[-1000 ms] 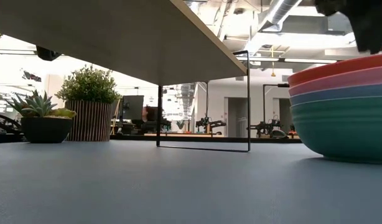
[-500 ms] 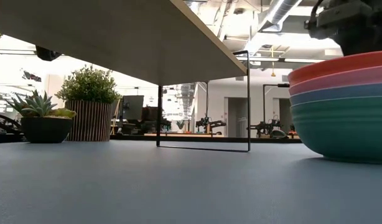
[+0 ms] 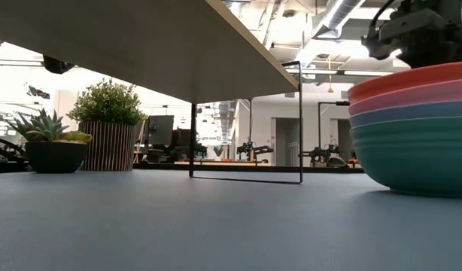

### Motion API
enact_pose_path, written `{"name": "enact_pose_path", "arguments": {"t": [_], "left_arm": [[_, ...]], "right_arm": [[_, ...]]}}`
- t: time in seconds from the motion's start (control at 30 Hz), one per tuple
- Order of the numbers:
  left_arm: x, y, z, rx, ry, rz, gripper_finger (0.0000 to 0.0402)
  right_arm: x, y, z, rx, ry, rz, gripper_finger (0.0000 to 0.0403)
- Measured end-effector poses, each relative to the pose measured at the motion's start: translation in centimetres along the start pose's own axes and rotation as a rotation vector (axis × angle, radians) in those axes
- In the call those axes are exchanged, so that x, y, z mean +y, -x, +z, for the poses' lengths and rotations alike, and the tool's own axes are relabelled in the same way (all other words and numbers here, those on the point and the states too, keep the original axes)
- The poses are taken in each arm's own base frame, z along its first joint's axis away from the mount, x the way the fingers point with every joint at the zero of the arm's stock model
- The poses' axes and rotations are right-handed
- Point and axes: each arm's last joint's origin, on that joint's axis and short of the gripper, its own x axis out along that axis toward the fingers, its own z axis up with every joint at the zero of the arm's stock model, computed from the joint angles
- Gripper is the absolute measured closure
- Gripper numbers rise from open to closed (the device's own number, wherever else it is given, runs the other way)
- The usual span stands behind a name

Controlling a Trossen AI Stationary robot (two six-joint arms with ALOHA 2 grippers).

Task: Place and stack bowls onto a shelf
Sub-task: Put the orange bowl on the shelf

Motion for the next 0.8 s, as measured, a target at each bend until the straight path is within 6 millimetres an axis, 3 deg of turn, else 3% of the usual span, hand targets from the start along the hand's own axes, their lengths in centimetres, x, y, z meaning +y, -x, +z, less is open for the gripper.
{"name": "enact_pose_path", "arguments": {"t": [0.17, 0.4, 0.8], "left_arm": [[0.0, 0.0, 0.0, -0.002, 0.0, 0.001, 0.0281], [0.0, 0.0, 0.0, -0.008, 0.0, 0.006, 0.0281], [0.0, 0.0, 0.0, -0.015, 0.0, 0.011, 0.0281]], "right_arm": [[-0.1, 0.1, 0.3, 0.009, -0.01, 0.01, 0.0375], [0.1, 1.3, 0.5, 0.009, 0.011, 0.044, 0.0375], [-2.0, 5.9, 0.3, -0.047, -0.072, 0.209, 0.0375]]}}
